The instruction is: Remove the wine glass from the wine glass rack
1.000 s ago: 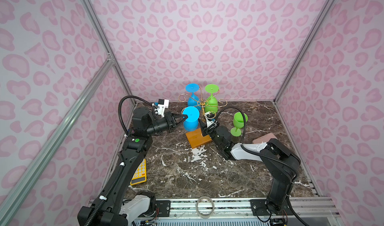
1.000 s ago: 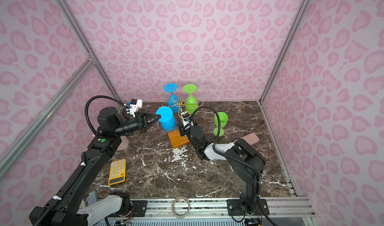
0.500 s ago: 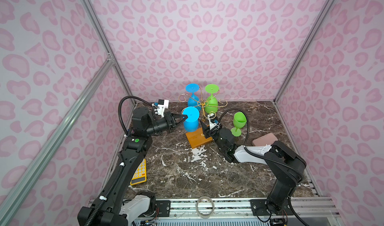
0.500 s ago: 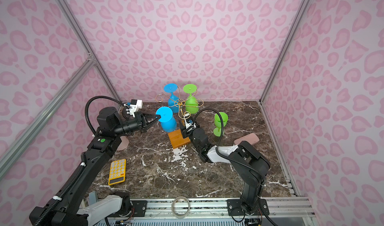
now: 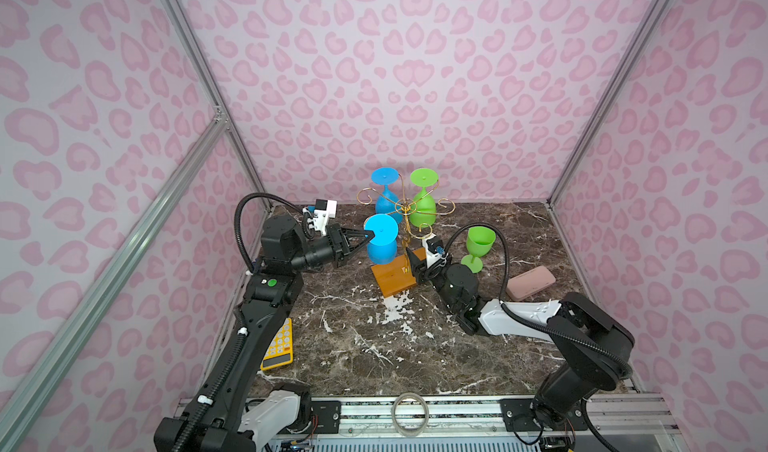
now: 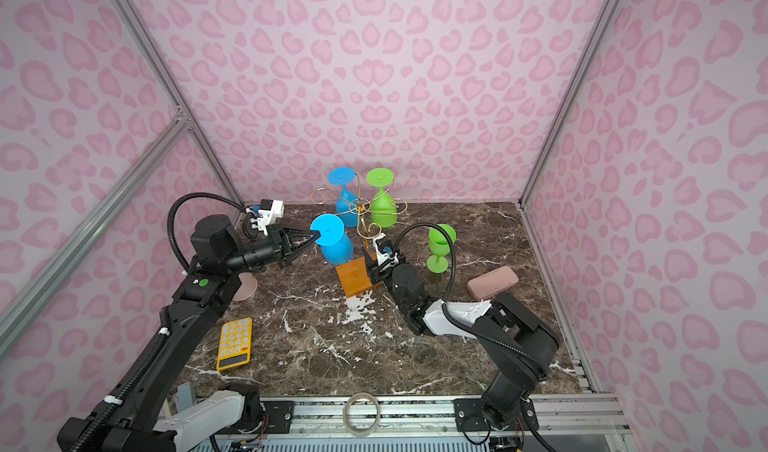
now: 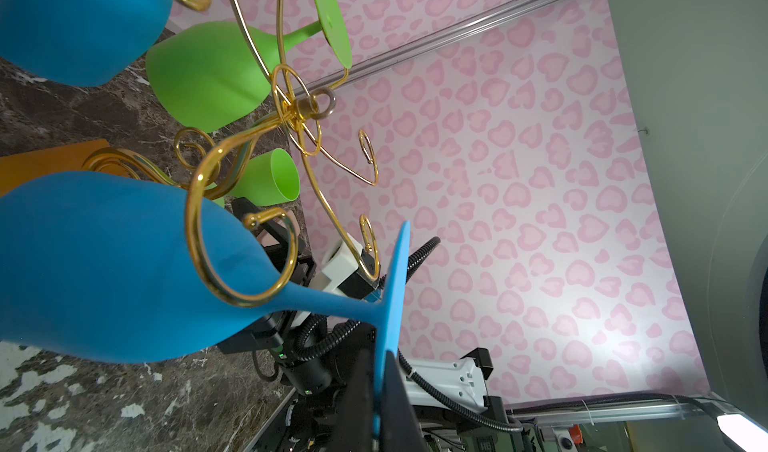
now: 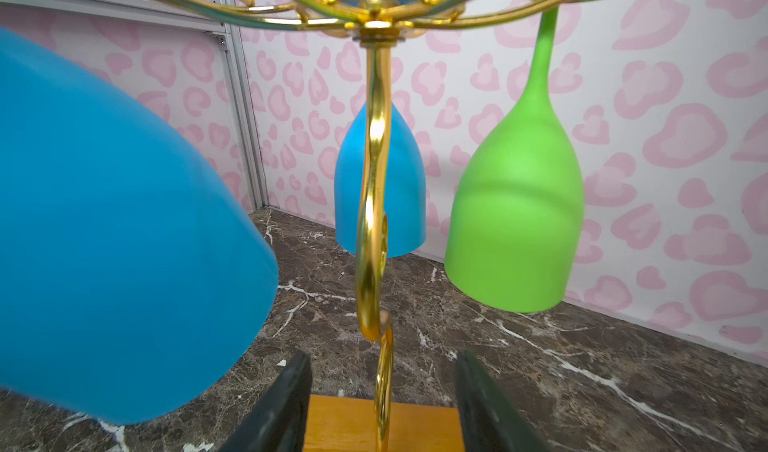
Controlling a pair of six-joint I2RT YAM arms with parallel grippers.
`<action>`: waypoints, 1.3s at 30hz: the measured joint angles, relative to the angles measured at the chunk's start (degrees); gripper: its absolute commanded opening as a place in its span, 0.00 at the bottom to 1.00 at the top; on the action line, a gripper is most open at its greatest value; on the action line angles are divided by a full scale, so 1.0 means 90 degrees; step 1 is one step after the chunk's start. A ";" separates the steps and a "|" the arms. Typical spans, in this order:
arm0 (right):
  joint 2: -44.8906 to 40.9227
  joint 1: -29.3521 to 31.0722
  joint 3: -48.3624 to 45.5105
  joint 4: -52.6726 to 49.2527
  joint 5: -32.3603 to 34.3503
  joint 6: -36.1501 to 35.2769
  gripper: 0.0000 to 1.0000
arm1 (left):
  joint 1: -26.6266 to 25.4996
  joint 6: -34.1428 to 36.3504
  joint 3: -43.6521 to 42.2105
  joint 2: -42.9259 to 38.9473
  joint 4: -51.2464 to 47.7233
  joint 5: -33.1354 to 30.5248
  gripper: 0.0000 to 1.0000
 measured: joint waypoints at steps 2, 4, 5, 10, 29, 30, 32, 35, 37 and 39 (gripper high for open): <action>0.0000 -0.0002 0.0000 -0.0007 0.0017 0.0000 0.57 | 0.0000 0.0000 0.0000 0.0015 0.0022 0.0039 0.04; 0.0000 0.0000 0.0000 -0.0017 0.0049 0.0000 0.57 | 0.0000 0.0000 -0.0015 0.0041 0.0034 0.0049 0.04; 0.0000 0.0000 0.0000 -0.0019 0.0061 0.0000 0.57 | 0.0000 0.0000 -0.0024 0.0058 0.0039 0.0061 0.04; -0.0027 0.0000 0.0000 -0.0131 0.0095 -0.0002 0.57 | -0.0005 0.0000 -0.0029 0.0209 0.0104 0.0085 0.04; -0.1401 -0.0012 -0.0799 -0.0709 -0.0015 0.0311 0.56 | -0.0095 -0.0049 0.0049 0.0073 0.0058 0.0690 0.04; -0.1515 -0.0012 -0.0855 -0.0765 -0.0017 0.0325 0.56 | -0.0095 -0.0049 0.0049 0.0044 0.0041 0.0712 0.04; -0.1821 -0.0015 -0.0969 -0.0935 -0.0022 0.0425 0.56 | -0.0085 -0.0051 0.0049 -0.0032 0.0017 0.0760 0.04; -0.2310 -0.0080 -0.1093 -0.1214 -0.0192 0.0585 0.56 | -0.0051 -0.0078 0.0049 -0.0151 0.0027 0.0850 0.04; -0.2633 -0.0187 -0.1137 -0.1464 -0.0398 0.0726 0.55 | -0.0032 -0.0175 0.0034 -0.0223 0.0109 0.0916 0.04; -0.2968 -0.0333 -0.1222 -0.1634 -0.0593 0.0942 0.55 | -0.0002 -0.0408 -0.0080 -0.0299 0.0406 0.0996 0.04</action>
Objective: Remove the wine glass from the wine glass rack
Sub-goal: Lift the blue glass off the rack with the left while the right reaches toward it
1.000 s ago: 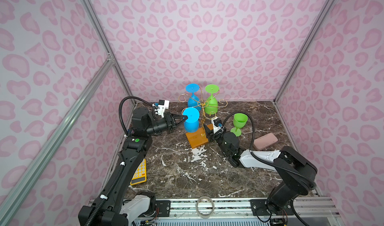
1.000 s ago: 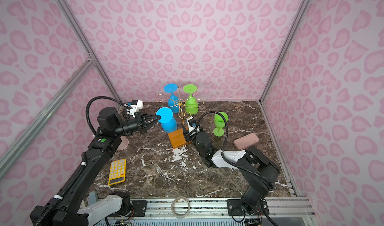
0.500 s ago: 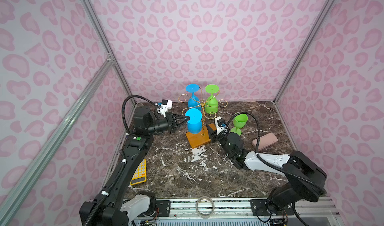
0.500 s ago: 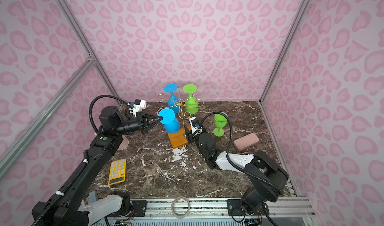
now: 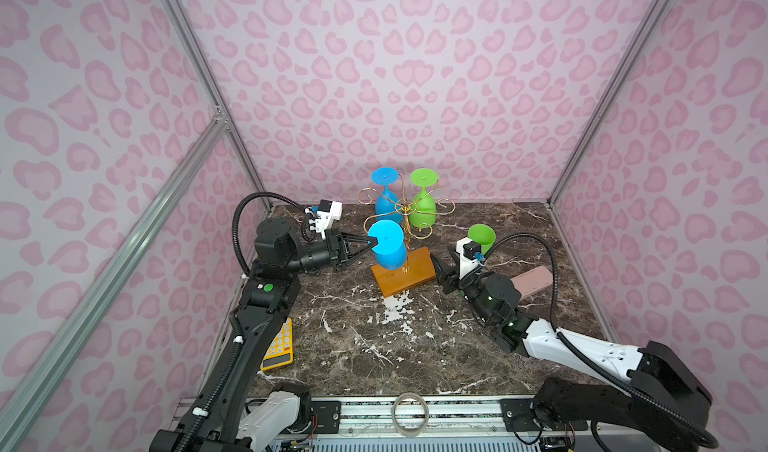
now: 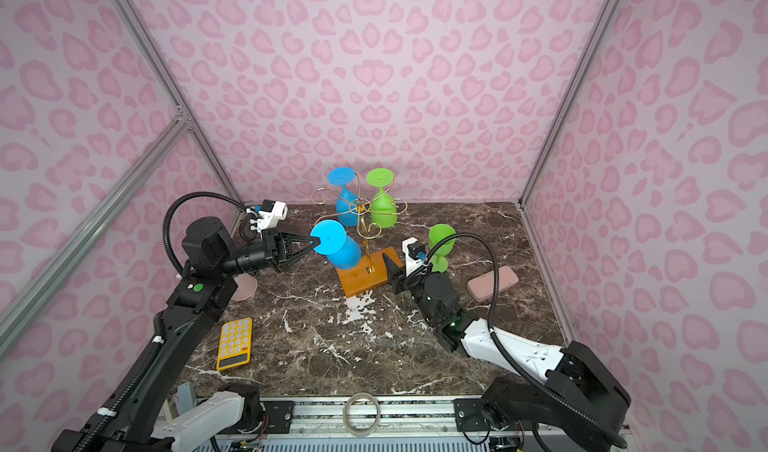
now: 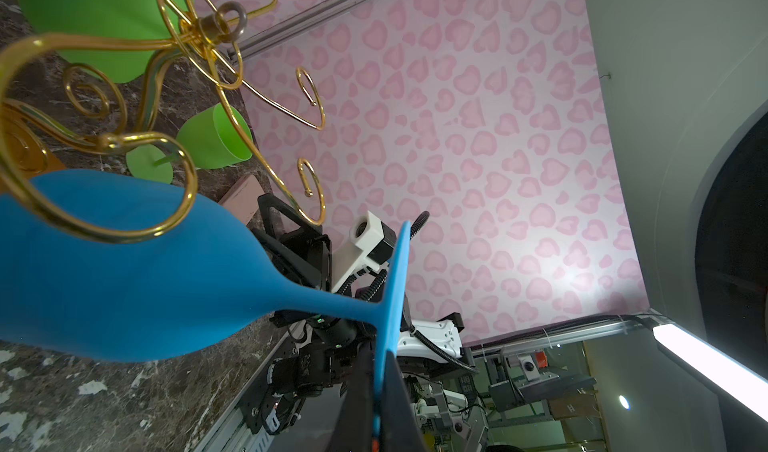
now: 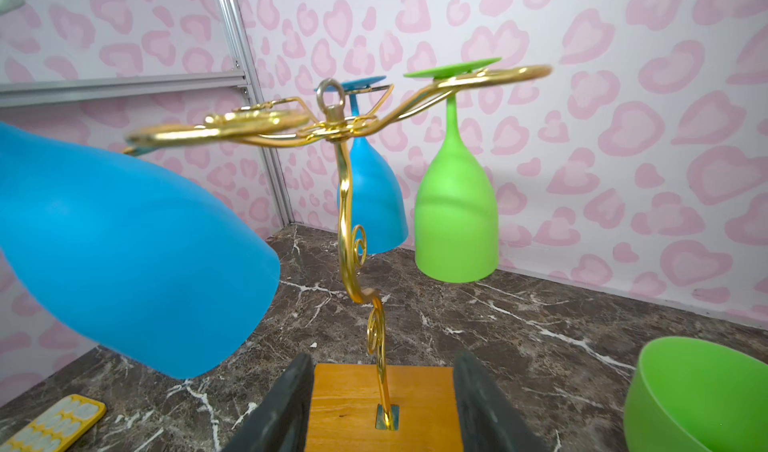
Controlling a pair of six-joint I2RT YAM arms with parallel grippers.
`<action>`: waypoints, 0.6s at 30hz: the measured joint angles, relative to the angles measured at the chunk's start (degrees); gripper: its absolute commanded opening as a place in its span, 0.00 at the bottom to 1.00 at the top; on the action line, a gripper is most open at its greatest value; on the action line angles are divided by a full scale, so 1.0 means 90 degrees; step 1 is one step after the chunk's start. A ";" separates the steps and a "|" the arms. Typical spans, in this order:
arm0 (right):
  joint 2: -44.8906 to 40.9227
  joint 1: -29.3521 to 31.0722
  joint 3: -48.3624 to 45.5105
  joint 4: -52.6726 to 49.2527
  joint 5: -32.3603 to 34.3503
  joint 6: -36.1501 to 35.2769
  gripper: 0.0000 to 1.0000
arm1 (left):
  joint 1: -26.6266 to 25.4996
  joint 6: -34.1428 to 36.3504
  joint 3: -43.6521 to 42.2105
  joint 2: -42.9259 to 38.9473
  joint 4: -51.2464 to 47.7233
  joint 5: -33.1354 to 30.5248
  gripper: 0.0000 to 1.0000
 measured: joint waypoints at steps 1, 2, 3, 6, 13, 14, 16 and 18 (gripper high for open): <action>-0.0163 -0.0073 -0.0058 -0.0058 -0.0160 0.0100 0.55 | 0.0005 -0.0177 -0.0075 -0.0022 0.0202 0.0017 0.04; -0.0340 -0.0163 -0.0124 -0.0126 -0.0308 0.0233 0.55 | 0.0005 -0.0340 -0.0148 -0.0036 0.0420 0.0019 0.04; -0.0459 -0.0216 -0.0170 -0.0160 -0.0423 0.0333 0.55 | 0.0010 -0.0505 -0.0194 -0.0049 0.0573 0.0027 0.04; -0.0845 -0.0495 -0.0330 -0.0187 -0.1008 0.0738 0.54 | 0.0027 -0.0906 -0.0223 -0.0107 0.1013 0.0104 0.04; -0.1423 -0.0937 -0.0505 -0.0158 -0.2358 0.1705 0.54 | 0.0029 -0.1630 -0.0032 -0.0355 0.1758 0.0308 0.04; -0.1481 -0.0945 -0.0505 -0.0155 -0.2521 0.1809 0.54 | 0.0029 -0.1702 -0.0007 -0.0391 0.1817 0.0333 0.04; -0.1586 -0.0950 -0.0505 -0.0141 -0.2858 0.2018 0.54 | 0.0029 -0.1848 0.0041 -0.0444 0.1994 0.0364 0.04; -0.1642 -0.0962 -0.0505 -0.0080 -0.3113 0.2205 0.53 | 0.0034 -0.2021 0.0066 -0.0459 0.2113 0.0396 0.04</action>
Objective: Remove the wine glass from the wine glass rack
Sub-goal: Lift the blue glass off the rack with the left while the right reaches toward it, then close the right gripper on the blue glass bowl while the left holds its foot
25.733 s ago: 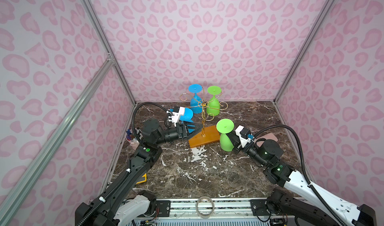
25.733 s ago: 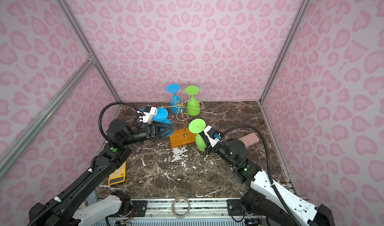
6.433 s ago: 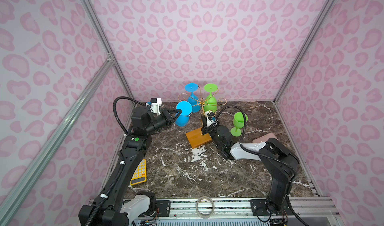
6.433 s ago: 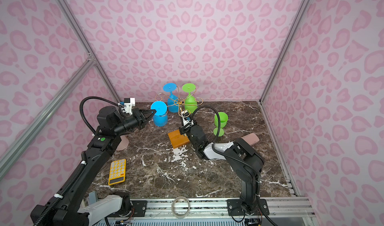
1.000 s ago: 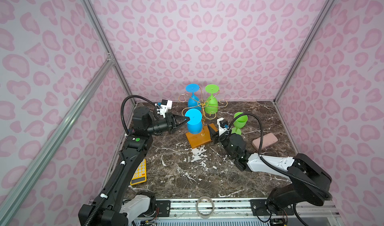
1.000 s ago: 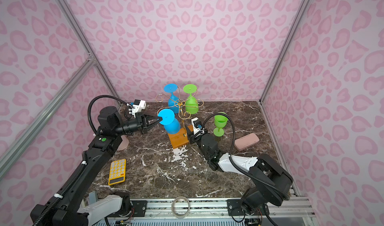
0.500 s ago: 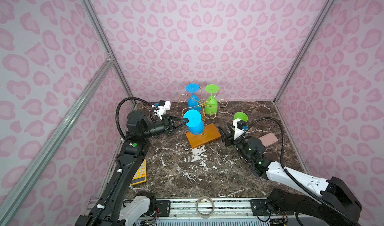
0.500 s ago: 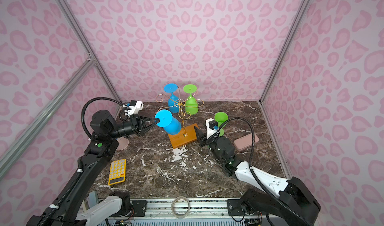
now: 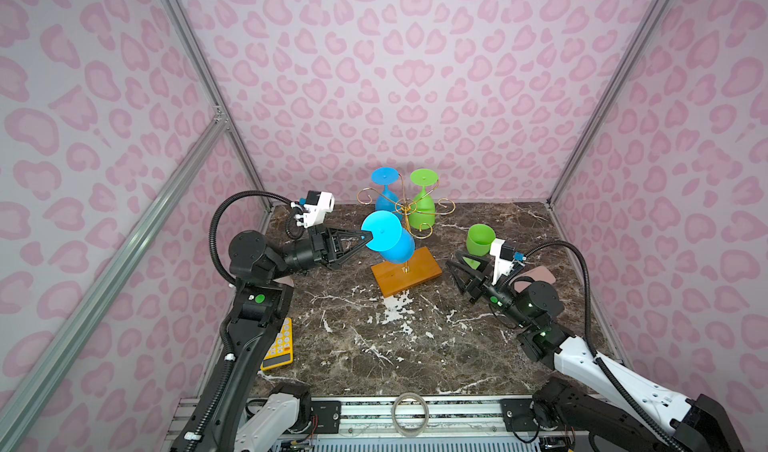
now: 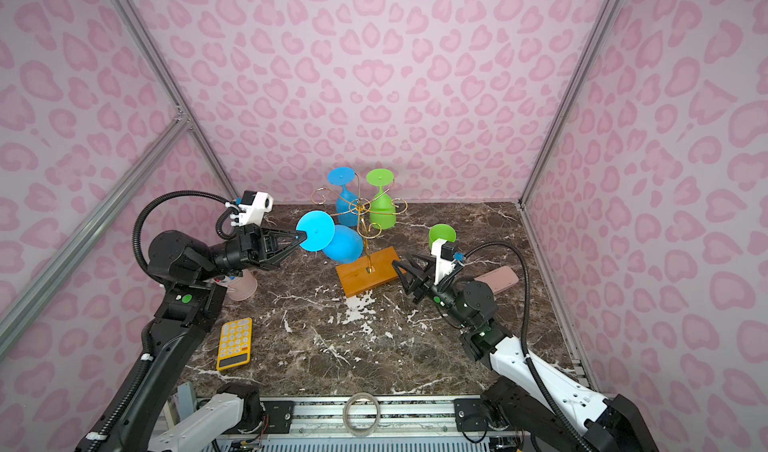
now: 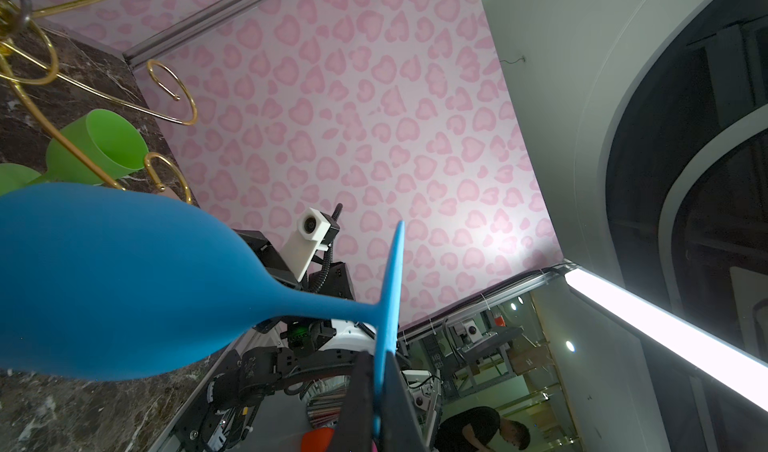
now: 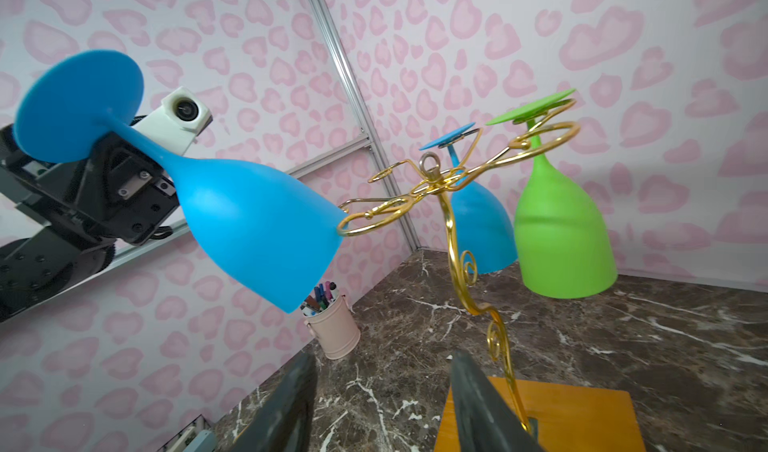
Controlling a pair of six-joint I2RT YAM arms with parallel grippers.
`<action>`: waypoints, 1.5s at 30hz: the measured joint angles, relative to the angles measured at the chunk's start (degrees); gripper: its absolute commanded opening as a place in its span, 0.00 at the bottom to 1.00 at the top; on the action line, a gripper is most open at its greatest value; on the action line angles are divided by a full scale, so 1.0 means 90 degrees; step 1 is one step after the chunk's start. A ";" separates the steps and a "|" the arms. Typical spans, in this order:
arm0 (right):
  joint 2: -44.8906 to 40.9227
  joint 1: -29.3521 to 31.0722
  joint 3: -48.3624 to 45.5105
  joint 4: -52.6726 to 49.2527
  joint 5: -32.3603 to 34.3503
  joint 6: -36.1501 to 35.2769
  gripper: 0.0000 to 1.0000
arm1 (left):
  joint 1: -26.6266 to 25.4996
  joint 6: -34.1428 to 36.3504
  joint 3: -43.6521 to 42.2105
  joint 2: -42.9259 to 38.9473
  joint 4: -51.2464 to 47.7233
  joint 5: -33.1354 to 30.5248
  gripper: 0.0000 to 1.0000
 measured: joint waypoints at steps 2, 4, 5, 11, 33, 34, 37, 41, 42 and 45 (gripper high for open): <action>-0.0019 -0.0005 0.0000 0.0146 -0.0250 0.0209 0.53 | -0.0002 -0.0206 0.0046 0.0015 0.0168 0.0024 0.04; -0.0005 -0.0002 0.0000 0.0379 -0.0478 0.0452 0.53 | -0.0002 -0.0362 0.0124 0.0058 0.0452 0.0027 0.04; 0.0022 0.0002 0.0000 0.0520 -0.0554 0.0568 0.52 | -0.0002 -0.0457 0.0172 0.0083 0.0585 0.0034 0.04; 0.0493 0.0036 0.0002 0.1715 -0.0865 0.1321 0.52 | -0.0007 -0.1137 0.0542 0.0330 0.1290 0.0053 0.04; 0.1848 0.0117 0.0797 0.3747 -0.1251 0.2283 0.51 | -0.0155 -0.2361 0.0634 0.0357 0.2191 0.0032 0.04; 0.1911 0.0121 0.0831 0.3808 -0.1275 0.2297 0.51 | -0.0163 -0.2380 0.0634 0.0350 0.2203 0.0017 0.04; 0.2079 0.0131 0.0933 0.3937 -0.1297 0.2368 0.51 | -0.0175 -0.2412 0.0634 0.0311 0.2212 -0.0005 0.04; 0.2317 0.0134 0.1039 0.4121 -0.1309 0.2487 0.51 | -0.0192 -0.2431 0.0634 0.0260 0.2217 -0.0012 0.04; 0.2378 0.0134 0.1066 0.4187 -0.1314 0.2514 0.51 | -0.0194 -0.2433 0.0631 0.0255 0.2217 -0.0017 0.04; 0.2574 0.0129 0.1171 0.4357 -0.1355 0.2640 0.51 | -0.0209 -0.2455 0.0627 0.0250 0.2217 -0.0027 0.04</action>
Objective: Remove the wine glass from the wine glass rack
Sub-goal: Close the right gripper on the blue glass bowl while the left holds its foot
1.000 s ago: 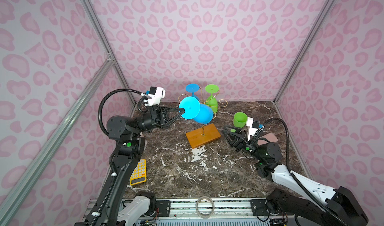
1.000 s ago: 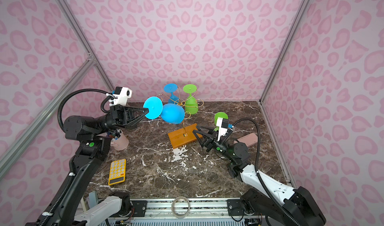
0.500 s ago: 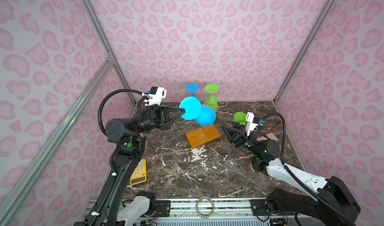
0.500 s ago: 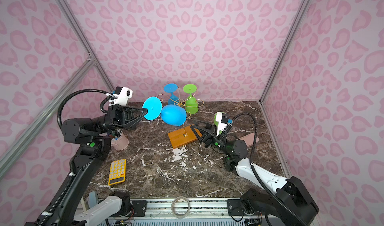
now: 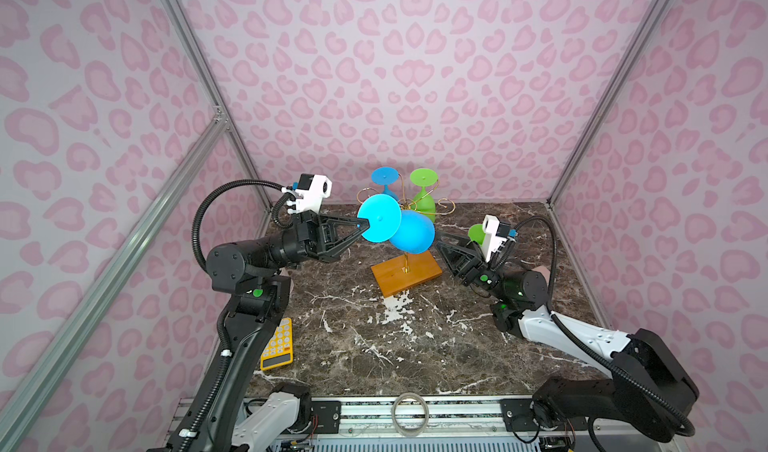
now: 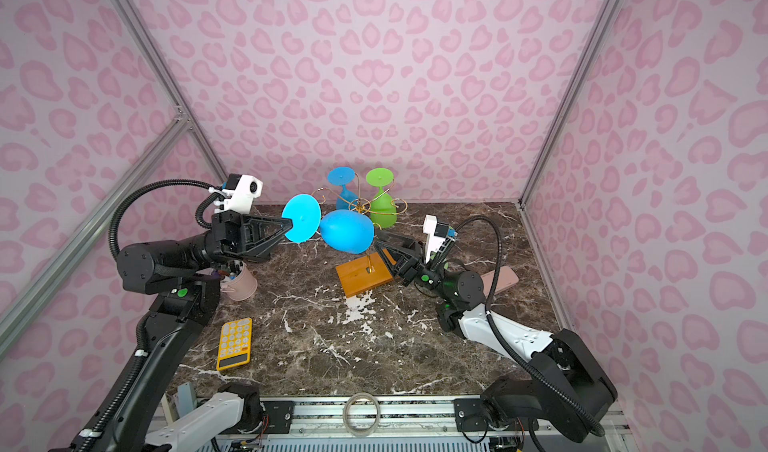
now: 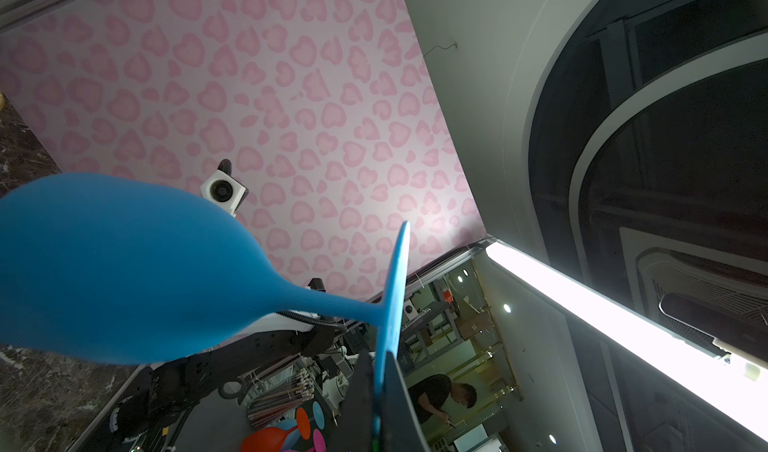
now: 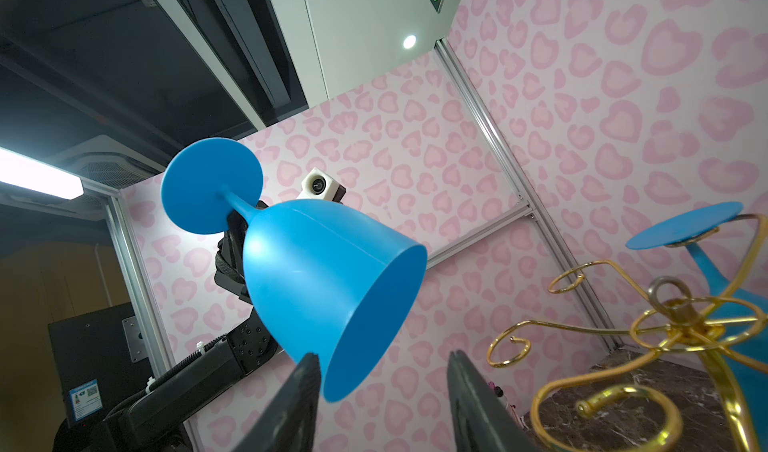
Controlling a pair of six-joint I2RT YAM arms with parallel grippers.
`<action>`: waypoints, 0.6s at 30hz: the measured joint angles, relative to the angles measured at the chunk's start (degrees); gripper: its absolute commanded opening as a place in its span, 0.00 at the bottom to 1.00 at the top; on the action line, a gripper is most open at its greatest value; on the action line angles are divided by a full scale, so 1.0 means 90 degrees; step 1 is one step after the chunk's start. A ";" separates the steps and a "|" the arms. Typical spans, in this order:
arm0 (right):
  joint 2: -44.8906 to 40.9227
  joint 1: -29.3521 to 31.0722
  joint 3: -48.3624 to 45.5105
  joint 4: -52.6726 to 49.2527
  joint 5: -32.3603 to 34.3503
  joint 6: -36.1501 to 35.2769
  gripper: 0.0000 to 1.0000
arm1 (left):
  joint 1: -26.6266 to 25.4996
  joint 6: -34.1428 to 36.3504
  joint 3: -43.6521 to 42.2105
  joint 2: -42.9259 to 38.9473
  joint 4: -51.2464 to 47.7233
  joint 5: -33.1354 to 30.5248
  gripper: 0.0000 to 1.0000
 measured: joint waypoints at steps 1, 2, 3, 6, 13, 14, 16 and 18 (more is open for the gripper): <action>0.0066 0.0002 0.0036 0.0073 -0.0002 0.0027 0.51 | -0.0002 0.0000 -0.0007 0.0000 0.0000 0.0000 0.04; 0.0136 0.0012 0.0073 0.0153 -0.0002 0.0112 0.51 | -0.0007 0.0000 -0.0012 0.0000 0.0000 -0.0005 0.04; 0.0216 0.0029 0.0124 0.0265 -0.0005 0.0168 0.51 | -0.0010 0.0000 -0.0019 0.0000 0.0000 -0.0019 0.04; 0.0391 0.0114 0.0287 0.0457 -0.0080 0.0296 0.51 | -0.0029 0.0000 -0.0022 0.0000 0.0000 -0.0036 0.04; 0.0549 0.0279 0.0556 0.0690 -0.0291 0.0355 0.50 | -0.0036 -0.0005 -0.0022 0.0039 0.0017 -0.0061 0.04; 0.0571 0.0304 0.0605 0.0697 -0.0325 0.0359 0.49 | -0.0044 -0.0022 -0.0022 0.0049 0.0022 -0.0070 0.04; 0.0617 0.0362 0.0733 0.0702 -0.0384 0.0425 0.49 | -0.0049 -0.0027 -0.0032 0.0063 0.0090 -0.0078 0.04; 0.0661 0.0413 0.0850 0.0704 -0.0486 0.0437 0.49 | -0.0058 -0.0078 -0.0051 0.0080 0.0165 -0.0104 0.04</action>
